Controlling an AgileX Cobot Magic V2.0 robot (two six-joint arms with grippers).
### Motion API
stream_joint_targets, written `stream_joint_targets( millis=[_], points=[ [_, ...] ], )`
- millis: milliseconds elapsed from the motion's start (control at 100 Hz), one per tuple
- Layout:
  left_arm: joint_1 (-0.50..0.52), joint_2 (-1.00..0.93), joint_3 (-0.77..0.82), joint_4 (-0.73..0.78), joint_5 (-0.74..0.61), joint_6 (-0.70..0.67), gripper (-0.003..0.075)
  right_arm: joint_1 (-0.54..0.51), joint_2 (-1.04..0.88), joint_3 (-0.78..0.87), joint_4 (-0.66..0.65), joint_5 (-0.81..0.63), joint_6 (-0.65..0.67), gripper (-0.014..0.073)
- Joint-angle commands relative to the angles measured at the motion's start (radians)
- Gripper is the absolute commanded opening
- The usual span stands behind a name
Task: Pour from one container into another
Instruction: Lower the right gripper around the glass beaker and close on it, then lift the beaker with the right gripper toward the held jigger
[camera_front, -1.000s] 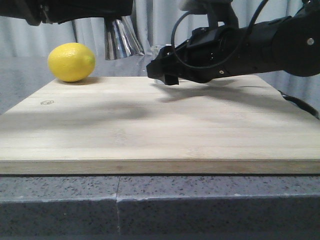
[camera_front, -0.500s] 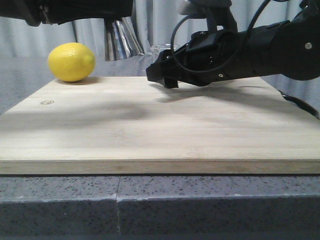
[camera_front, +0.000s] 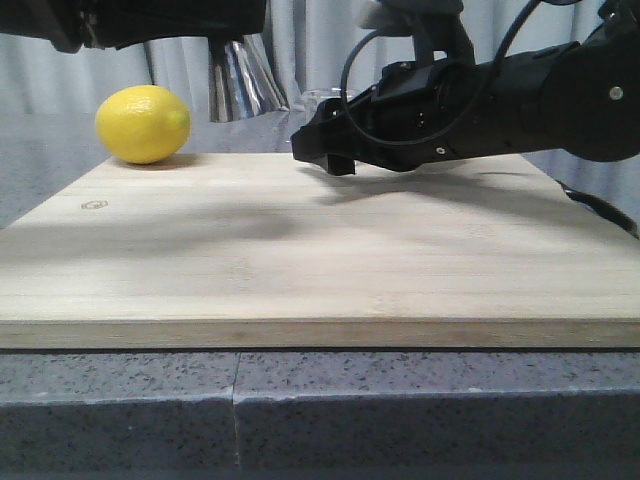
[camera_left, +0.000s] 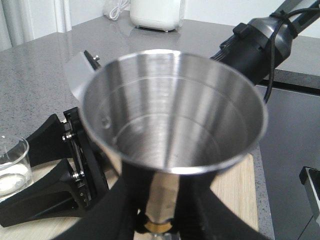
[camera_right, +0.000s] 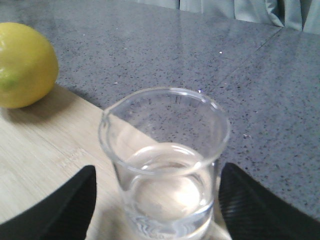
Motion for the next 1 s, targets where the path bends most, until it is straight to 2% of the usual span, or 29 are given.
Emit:
stream_joint_targets(
  millis=[0,780,990],
  points=[
    [-0.009,-0.028,-0.031,-0.065,0.065,-0.007,-0.0019,-0.001,-0.042,-0.029,0.006,-0.083,-0.001,0.0457],
    [-0.009,-0.028,-0.031,-0.061,0.065,-0.007,-0.0019,-0.001,-0.042,-0.029,0.006,-0.089,-0.001,0.0234],
    [-0.009,-0.028,-0.031,-0.061,0.065,-0.007,-0.0019,-0.001,-0.042,-0.029,0.006,-0.091,-0.001,0.0225]
  ],
)
